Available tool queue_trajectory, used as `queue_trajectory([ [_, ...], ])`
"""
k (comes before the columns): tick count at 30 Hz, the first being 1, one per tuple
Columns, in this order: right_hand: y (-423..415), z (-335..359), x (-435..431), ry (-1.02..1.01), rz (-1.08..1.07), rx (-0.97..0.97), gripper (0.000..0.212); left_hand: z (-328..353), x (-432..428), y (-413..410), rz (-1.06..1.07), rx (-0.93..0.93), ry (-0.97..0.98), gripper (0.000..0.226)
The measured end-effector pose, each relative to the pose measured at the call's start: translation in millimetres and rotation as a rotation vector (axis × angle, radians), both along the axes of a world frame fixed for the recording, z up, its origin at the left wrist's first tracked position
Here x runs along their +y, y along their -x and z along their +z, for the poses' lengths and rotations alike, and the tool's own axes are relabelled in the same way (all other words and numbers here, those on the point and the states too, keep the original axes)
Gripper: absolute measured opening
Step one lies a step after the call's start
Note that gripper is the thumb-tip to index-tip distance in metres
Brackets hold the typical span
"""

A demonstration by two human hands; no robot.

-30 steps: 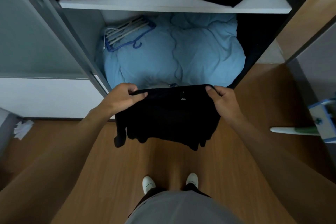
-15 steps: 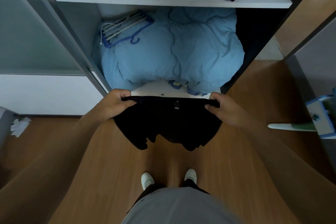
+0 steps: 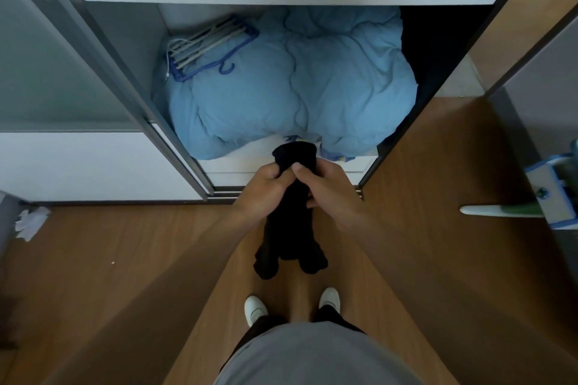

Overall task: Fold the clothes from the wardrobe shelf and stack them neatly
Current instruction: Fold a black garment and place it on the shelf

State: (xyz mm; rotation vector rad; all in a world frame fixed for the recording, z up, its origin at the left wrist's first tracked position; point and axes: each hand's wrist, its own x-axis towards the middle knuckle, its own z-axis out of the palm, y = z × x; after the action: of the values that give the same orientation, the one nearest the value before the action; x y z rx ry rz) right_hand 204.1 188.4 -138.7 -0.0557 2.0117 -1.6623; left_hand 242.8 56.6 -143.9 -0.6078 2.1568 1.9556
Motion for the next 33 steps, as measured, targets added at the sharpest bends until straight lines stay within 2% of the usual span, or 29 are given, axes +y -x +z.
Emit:
queue_trajectory([
  [3, -2, 3, -2, 0.047, -0.03, -0.043, 0.01, 2, 5, -4, -0.018, 0.024, -0.071, 0.025],
  [6, -3, 7, 0, 0.081, -0.051, -0.118, 0.022, 4, 5, -9, -0.047, 0.061, -0.085, 0.026],
  [9, -5, 12, 3, 0.115, -0.061, -0.159, 0.021, 6, 1, -12, -0.095, 0.117, -0.095, 0.03],
  [12, -6, 17, 6, 0.173, -0.028, -0.183, 0.018, 5, -7, -11, -0.133, 0.166, 0.043, 0.015],
  [15, -5, 23, 9, 0.189, 0.065, -0.215, 0.023, 1, -9, -7, -0.084, 0.18, 0.142, 0.036],
  [17, -4, 24, 10, 0.131, 0.148, -0.21, 0.034, 0, -7, -4, -0.053, 0.19, 0.182, 0.038],
  [21, -2, 24, 12, -0.086, 0.257, -0.07, 0.051, 1, -7, -1, -0.083, 0.199, 0.114, 0.035],
  [24, -2, 24, 13, -0.137, 0.363, 0.07, 0.059, 5, -10, -1, -0.144, 0.231, 0.071, 0.029],
  [27, 0, 26, 17, -0.103, 0.303, 0.214, 0.054, 11, -16, 0, -0.231, 0.253, 0.053, 0.022],
  [30, 6, 28, 22, -0.158, 0.101, 0.481, 0.029, 20, -19, 1, -0.3, 0.276, 0.084, 0.018],
  [31, 10, 29, 25, -0.163, 0.09, 0.527, 0.028, 23, -20, 1, -0.318, 0.282, 0.099, 0.017],
  [33, 17, 34, 30, -0.142, 0.217, 0.526, 0.046, 30, -21, 1, -0.372, 0.287, 0.111, 0.018],
])
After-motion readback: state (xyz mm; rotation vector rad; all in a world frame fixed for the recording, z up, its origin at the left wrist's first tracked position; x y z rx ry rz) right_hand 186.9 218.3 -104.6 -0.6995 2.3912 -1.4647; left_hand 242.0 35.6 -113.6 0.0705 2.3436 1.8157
